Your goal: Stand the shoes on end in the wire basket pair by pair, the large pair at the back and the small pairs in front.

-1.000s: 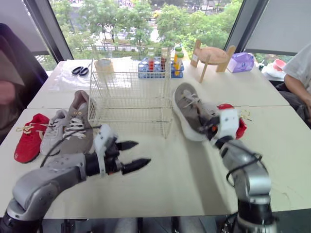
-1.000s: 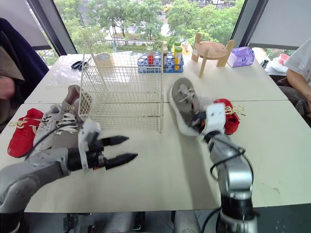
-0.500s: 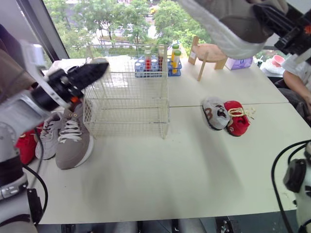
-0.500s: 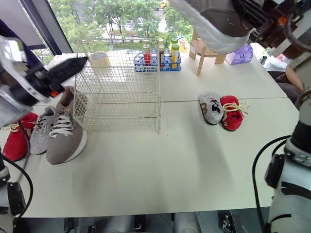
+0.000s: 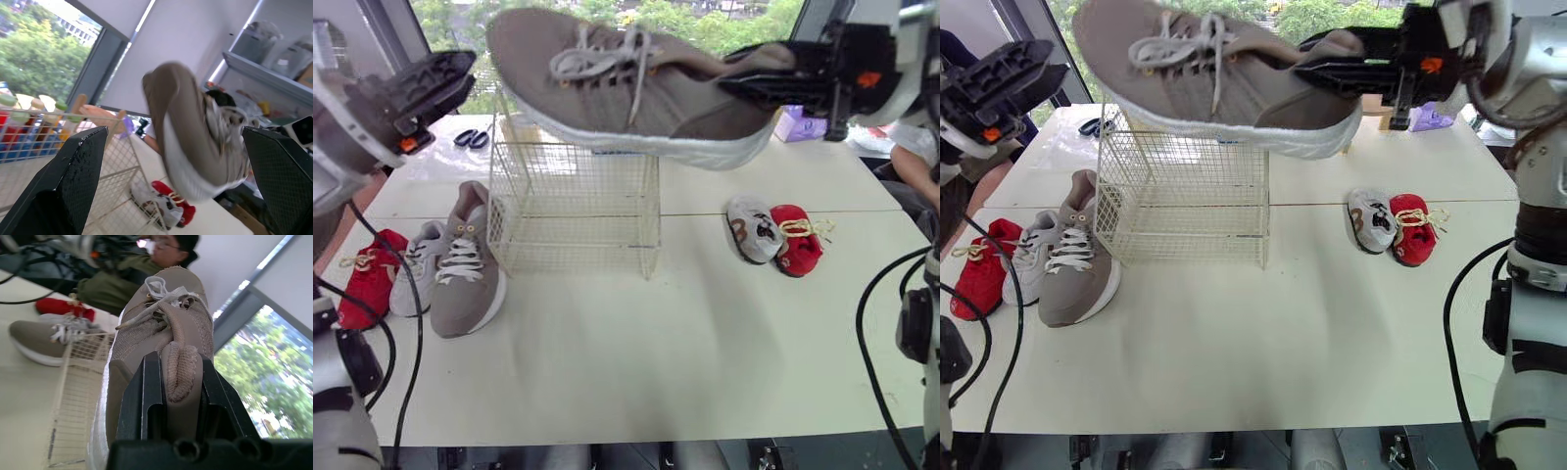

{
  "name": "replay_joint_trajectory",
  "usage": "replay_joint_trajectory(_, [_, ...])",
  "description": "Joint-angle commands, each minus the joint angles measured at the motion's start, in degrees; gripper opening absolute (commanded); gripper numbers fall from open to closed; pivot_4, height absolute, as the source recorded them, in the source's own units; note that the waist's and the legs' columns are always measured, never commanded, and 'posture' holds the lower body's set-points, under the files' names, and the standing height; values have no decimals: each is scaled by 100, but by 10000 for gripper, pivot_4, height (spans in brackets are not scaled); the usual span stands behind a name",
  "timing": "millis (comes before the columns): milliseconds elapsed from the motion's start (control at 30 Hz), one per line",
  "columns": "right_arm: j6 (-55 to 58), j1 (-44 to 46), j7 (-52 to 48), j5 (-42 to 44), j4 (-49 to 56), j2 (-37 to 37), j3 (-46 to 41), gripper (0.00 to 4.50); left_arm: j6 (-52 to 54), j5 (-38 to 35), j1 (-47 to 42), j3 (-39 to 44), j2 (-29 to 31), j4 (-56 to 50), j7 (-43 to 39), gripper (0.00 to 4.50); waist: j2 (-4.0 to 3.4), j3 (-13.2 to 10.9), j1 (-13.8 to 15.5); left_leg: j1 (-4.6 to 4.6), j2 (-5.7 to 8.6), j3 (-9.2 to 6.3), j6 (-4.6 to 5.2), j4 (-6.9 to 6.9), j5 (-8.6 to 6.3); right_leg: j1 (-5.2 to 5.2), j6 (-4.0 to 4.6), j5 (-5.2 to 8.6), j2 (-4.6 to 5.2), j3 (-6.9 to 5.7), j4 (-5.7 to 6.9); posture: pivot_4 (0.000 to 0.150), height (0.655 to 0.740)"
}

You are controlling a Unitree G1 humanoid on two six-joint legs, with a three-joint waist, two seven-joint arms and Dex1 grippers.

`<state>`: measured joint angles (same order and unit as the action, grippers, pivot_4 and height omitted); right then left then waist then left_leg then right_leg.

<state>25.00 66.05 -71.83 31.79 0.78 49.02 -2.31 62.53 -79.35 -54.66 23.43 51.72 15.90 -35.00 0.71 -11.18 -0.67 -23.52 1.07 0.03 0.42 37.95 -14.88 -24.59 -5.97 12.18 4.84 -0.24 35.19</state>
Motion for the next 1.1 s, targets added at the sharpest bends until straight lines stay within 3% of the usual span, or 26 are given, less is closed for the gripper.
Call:
replay_joint_trajectory(33, [-237,269,-29,57,301,-51,-149,1676,79,424,-316,-292,36,77,-577,45000,0,0,-7,0,1,1,0,0,0,0,0,0,3,0,0,1500,7400])
replay_joint_trajectory(133, [-261,273,-52,54,402,-128,-100,1676,62,933,-508,-677,-13,357,-1170,45000,0,0,-4,1,4,1,-4,-1,2,-2,-1,0,2,0,5,1500,7400])
replay_joint_trajectory(233, [-323,236,-36,-5,470,-152,-56,1671,106,1238,-633,-884,-25,548,-1784,37088,0,0,-9,1,7,2,-8,0,5,-2,0,0,-1,-1,6,1500,7400])
replay_joint_trajectory(367, [-251,167,9,45,647,-172,-77,1671,157,1435,-778,-870,-114,610,-2018,20003,0,-1,-9,-2,2,2,-7,-1,4,-8,0,0,0,0,6,1500,7400])
replay_joint_trajectory(467, [-146,138,21,84,709,-145,-99,1671,204,1531,-807,-750,-191,593,-2006,10397,0,-1,-9,-3,1,2,-7,-2,4,-8,-1,0,0,0,6,1500,7400])
replay_joint_trajectory(533, [56,92,185,171,667,-166,-206,1671,187,1521,-783,-523,-289,571,-1731,6014,0,-1,-8,-3,0,1,-7,-1,4,-8,-1,0,1,0,8,1500,7400])
replay_joint_trajectory(567, [221,65,361,309,603,-240,-350,1671,174,1458,-738,-347,-351,528,-1540,6014,0,-1,-8,-3,0,1,-7,-1,4,-8,-1,0,1,0,8,1500,7400])
replay_joint_trajectory(633, [583,10,963,658,276,-489,-827,12025,174,1258,-548,116,-509,314,-1046,5942,2,0,-3,-3,0,1,-7,0,4,-7,-1,-1,6,0,9,1500,7400])
replay_joint_trajectory(667, [696,-91,1311,792,77,-619,-1122,14431,177,1104,-400,402,-617,154,-748,5942,2,0,-3,-3,3,0,-7,1,4,-8,-1,-1,14,0,13,1500,7400])
replay_joint_trajectory(733, [925,-366,2001,1173,-205,-888,-1767,25343,124,737,-73,965,-886,-247,-76,5942,9,5,0,-2,2,-1,-7,0,4,-8,-1,-1,20,-1,13,1500,7400])
replay_joint_trajectory(867, [1352,-1026,3243,2203,-190,-1616,-2736,43154,-192,-181,461,1742,-1578,-1146,1278,5942,14,7,23,-4,8,-5,-11,-6,4,-9,0,-4,54,0,10,1500,7400])
replay_joint_trajectory(1000, [1550,-1553,4336,3068,229,-2713,-2950,44712,-831,-829,806,1878,-2437,-2052,2344,5942,14,7,7,-9,11,-10,-17,-6,7,-13,0,-6,62,-1,14,1500,7400])
replay_joint_trajectory(1100, [1593,-1775,4931,3495,488,-3520,-2704,44712,-1494,-833,915,1716,-3082,-2558,2757,5942,11,7,-6,-10,13,-7,-20,-8,8,-21,-1,-6,59,-1,22,1500,7400])
